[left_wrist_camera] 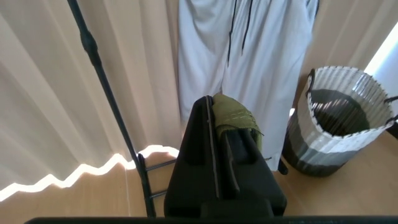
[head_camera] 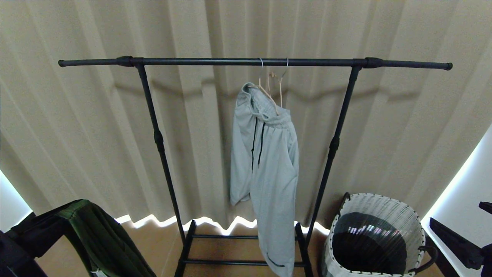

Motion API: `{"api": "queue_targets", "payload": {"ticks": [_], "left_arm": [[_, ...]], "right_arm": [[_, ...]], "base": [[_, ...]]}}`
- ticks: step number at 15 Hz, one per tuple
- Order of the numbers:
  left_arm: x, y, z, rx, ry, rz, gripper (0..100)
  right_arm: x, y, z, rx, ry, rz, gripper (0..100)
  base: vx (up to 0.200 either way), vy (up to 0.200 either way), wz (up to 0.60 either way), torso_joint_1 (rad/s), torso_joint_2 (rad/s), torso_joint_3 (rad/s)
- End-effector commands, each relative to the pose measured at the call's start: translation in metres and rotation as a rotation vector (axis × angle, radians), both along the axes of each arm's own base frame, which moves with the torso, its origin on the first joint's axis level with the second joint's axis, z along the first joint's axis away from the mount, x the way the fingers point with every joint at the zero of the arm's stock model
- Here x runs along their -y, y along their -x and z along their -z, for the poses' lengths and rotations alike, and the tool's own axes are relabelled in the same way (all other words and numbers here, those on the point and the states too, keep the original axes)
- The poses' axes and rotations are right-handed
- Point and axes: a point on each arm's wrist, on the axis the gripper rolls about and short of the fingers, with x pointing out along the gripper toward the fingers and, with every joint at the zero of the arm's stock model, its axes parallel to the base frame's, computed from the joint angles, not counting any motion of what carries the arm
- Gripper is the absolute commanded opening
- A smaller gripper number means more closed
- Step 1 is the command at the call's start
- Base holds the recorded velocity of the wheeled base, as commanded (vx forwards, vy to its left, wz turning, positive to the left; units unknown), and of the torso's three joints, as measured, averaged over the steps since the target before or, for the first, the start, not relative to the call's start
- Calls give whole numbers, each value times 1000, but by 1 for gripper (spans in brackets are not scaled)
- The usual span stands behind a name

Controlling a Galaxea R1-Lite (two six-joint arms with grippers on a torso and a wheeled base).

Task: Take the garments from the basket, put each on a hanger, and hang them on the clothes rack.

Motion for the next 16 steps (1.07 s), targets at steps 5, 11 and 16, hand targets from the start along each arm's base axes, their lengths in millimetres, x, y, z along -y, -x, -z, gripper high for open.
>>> {"api": "queue_targets", "payload": {"ticks": [5,11,16], "left_arm": [[0,-1,0,-5,0,6,0],[1,0,3,-16,4,64,0],[1,1,4,-20,1,64,0]], "right_arm": [[0,1,3,-3,0,-4,100],[0,1,4,-12,2,-4,100],[0,1,4,-15,3,-4,100]], "base": [[0,0,0,104,-269,-162],[100,0,0,0,-1,1],[200,0,0,10,1,-1]]}}
